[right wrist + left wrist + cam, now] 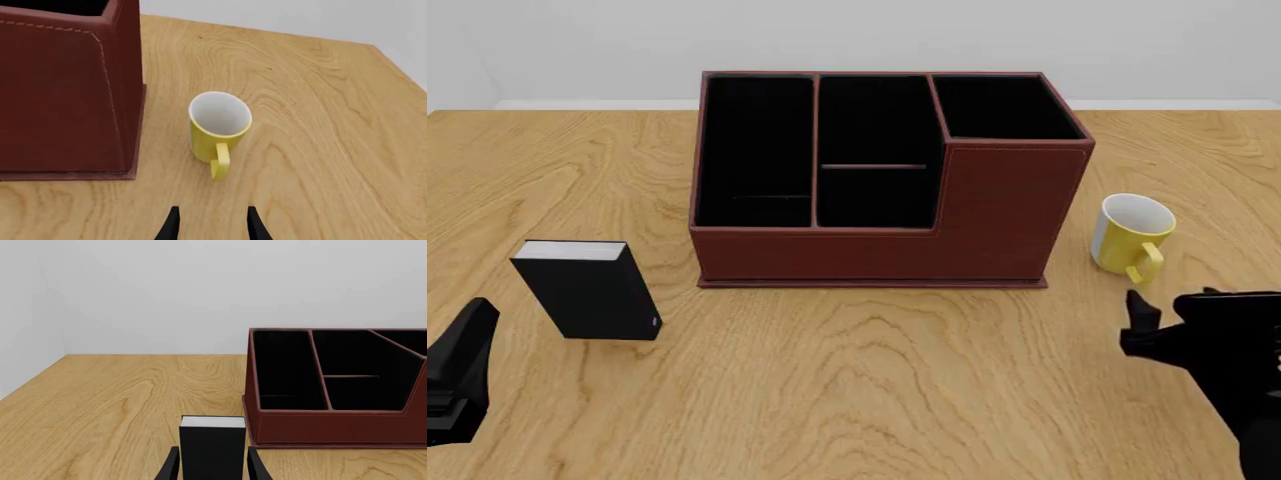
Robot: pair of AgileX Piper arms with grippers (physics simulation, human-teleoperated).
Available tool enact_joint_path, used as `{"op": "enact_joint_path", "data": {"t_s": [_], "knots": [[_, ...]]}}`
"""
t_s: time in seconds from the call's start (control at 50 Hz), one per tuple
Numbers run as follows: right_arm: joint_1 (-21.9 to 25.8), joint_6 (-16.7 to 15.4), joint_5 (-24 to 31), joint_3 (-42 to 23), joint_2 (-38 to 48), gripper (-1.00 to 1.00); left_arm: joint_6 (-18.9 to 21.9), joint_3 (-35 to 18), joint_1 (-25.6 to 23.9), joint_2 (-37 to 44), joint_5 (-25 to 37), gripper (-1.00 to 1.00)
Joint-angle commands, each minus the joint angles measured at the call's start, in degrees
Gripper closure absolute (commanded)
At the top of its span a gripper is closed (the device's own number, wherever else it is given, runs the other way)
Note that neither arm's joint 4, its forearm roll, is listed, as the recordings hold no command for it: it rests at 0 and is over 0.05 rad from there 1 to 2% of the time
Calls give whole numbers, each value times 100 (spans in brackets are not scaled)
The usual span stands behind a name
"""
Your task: Pick up the yellow and white mug and place it to the right of the caddy.
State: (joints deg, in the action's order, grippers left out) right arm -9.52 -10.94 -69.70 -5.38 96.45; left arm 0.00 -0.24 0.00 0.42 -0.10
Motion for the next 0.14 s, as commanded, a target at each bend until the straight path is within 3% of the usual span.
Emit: {"op": "enact_joint_path", "data": {"t_s": [0.02,0.14], "knots": [[53,4,-2,271,-323,-100,0,0,0,0,0,-100],[86,-19,34,433,-600,-100,0,0,0,0,0,-100]]}}
